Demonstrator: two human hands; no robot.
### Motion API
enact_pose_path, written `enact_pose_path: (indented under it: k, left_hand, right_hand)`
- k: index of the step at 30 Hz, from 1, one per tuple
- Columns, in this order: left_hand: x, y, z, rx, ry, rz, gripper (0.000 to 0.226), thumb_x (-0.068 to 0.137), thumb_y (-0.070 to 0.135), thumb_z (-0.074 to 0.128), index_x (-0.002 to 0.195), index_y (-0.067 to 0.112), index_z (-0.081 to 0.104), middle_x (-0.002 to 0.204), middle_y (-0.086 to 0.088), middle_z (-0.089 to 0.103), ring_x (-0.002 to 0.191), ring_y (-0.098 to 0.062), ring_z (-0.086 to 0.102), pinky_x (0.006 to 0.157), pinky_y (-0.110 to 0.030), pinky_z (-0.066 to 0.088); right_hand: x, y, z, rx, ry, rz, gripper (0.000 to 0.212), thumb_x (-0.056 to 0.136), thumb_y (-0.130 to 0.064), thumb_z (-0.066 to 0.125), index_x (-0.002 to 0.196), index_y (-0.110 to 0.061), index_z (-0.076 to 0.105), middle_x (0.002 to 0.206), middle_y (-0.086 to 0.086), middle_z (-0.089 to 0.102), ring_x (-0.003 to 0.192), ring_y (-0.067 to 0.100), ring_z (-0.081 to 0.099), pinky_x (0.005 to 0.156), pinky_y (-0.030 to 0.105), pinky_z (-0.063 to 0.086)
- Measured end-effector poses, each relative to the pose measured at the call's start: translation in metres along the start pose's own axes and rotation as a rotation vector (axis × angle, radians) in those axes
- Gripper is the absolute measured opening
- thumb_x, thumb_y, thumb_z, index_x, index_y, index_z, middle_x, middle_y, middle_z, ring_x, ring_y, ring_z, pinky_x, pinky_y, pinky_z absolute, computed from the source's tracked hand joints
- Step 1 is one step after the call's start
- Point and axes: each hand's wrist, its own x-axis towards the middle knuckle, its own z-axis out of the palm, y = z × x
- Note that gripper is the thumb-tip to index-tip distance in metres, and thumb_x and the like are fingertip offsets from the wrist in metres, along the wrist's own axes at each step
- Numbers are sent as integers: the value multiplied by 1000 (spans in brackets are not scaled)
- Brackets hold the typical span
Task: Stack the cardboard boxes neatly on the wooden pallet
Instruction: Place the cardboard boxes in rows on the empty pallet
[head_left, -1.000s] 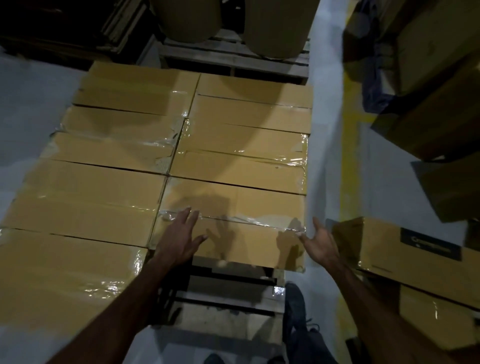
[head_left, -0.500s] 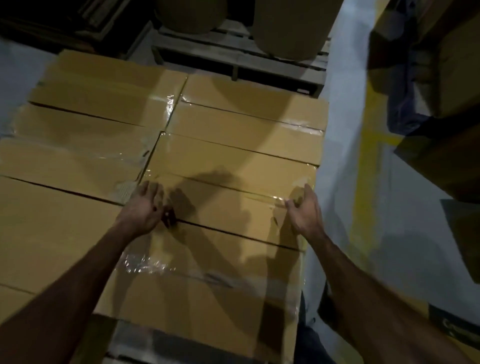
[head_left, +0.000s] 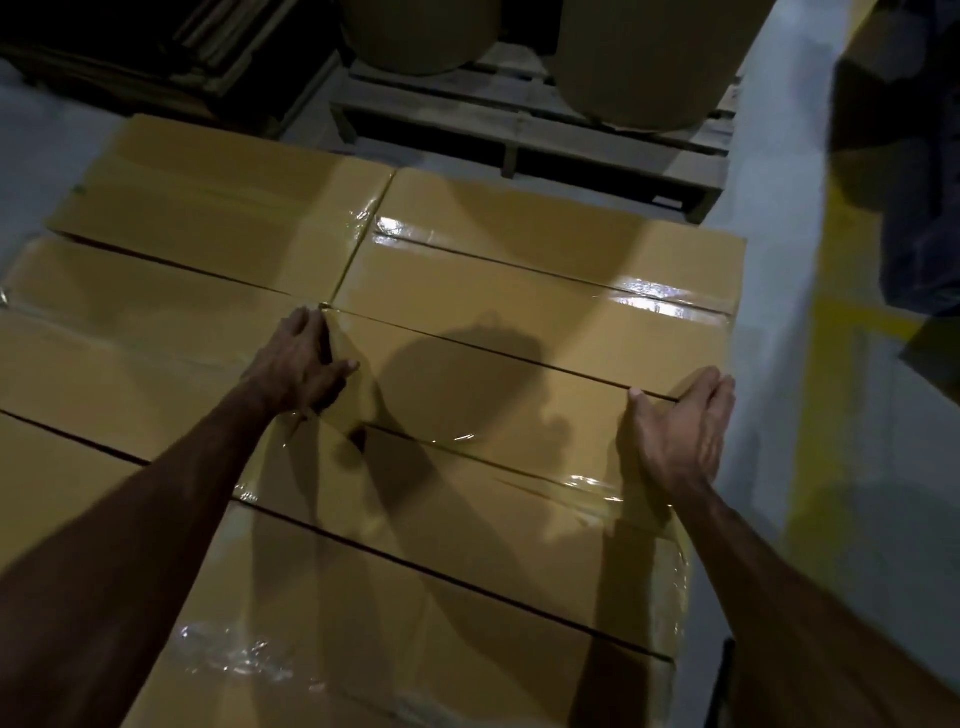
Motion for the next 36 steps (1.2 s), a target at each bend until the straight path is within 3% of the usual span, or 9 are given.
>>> enact_pose_path:
  k: [4, 7, 10, 15, 19, 24, 32, 36]
  left_hand:
    - [27, -10, 8, 30, -31, -10, 104, 81, 64, 75, 148, -3, 32, 150, -22, 36, 139, -46, 37, 113, -58, 40]
    - [37, -14, 10, 66, -40, -18, 123, 67, 81, 59, 149, -6, 31, 149, -25, 34, 136, -48, 37, 113, -59, 38]
    - [38, -15, 12, 99, -50, 15, 130, 67, 87, 52, 153, -8, 27, 154, -27, 30, 137, -50, 34, 112, -65, 38]
    - [41, -9, 7, 152, -69, 49, 120, 85, 64, 76, 164, 2, 10, 173, -17, 3, 156, -42, 11, 116, -72, 31]
    - [48, -14, 5, 136, -83, 74, 129, 72, 76, 74, 160, 0, 18, 168, -17, 15, 150, -44, 20, 110, -73, 37]
    - [49, -13, 8, 112, -73, 54, 124, 80, 57, 84, 164, 0, 13, 172, -21, 8, 156, -45, 11, 123, -64, 27]
    - [52, -19, 7, 68, -49, 45, 128, 73, 61, 88, 162, 0, 19, 170, -21, 15, 156, -44, 16, 123, -61, 30]
    - [48, -14, 5, 74, -55, 27, 128, 76, 58, 88, 165, 1, 14, 174, -19, 8, 160, -39, 9, 125, -60, 28]
  right_hand:
    - [-2, 4, 5, 48, 39, 33, 106, 94, -56, 69, 167, -10, 7, 174, 14, 6, 159, 37, 13, 124, 53, 25]
    - [0, 8, 7, 62, 71, -11, 104, 92, -54, 73, 165, -10, 14, 172, 15, 14, 157, 38, 20, 124, 55, 29]
    - [1, 10, 9, 50, 91, -27, 99, 92, -52, 74, 163, -9, 20, 169, 17, 21, 154, 40, 25, 122, 58, 32]
    - [5, 10, 10, 36, 82, -36, 95, 91, -51, 76, 159, -9, 25, 165, 17, 26, 151, 42, 29, 118, 60, 36]
    - [8, 11, 10, 39, 76, -61, 92, 90, -49, 77, 157, -8, 29, 164, 17, 28, 148, 42, 32, 116, 62, 38]
    - [6, 9, 9, 51, 76, -48, 94, 92, -45, 77, 160, -5, 27, 167, 18, 24, 152, 42, 28, 120, 56, 34]
    - [8, 9, 9, 66, 68, -66, 85, 89, -43, 80, 151, -4, 37, 162, 17, 31, 146, 43, 35, 116, 60, 38]
    - [7, 10, 11, 81, 69, -58, 82, 89, -43, 80, 150, -5, 38, 162, 15, 32, 145, 43, 36, 114, 64, 38]
